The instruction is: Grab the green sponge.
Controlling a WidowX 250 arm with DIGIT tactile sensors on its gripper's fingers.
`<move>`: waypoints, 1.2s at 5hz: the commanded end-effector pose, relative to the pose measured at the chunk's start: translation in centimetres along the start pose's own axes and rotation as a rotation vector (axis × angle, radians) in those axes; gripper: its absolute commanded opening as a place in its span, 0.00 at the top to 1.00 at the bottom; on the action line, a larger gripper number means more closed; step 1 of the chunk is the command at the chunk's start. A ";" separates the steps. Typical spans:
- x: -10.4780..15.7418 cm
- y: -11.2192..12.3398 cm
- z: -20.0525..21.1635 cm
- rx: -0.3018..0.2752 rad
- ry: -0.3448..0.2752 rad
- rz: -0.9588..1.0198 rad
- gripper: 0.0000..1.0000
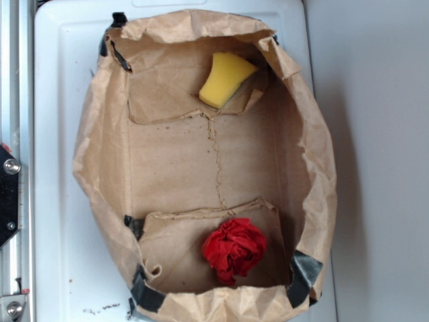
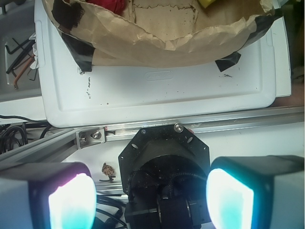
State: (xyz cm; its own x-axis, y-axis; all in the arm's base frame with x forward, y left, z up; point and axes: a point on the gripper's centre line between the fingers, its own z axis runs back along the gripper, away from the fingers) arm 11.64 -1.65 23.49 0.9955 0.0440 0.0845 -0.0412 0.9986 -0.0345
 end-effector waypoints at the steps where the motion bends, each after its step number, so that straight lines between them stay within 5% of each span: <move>1: 0.0 0.0 0.0 0.000 0.000 0.000 0.00; 3: 4.9 -1.3 -1.7 -0.095 -0.071 0.106 0.00; 6: 10.4 -0.4 -5.1 -0.143 -0.211 0.326 0.00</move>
State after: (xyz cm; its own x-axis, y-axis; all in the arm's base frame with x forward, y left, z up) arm 22.26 -2.38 18.48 0.9045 0.3601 0.2285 -0.3112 0.9236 -0.2240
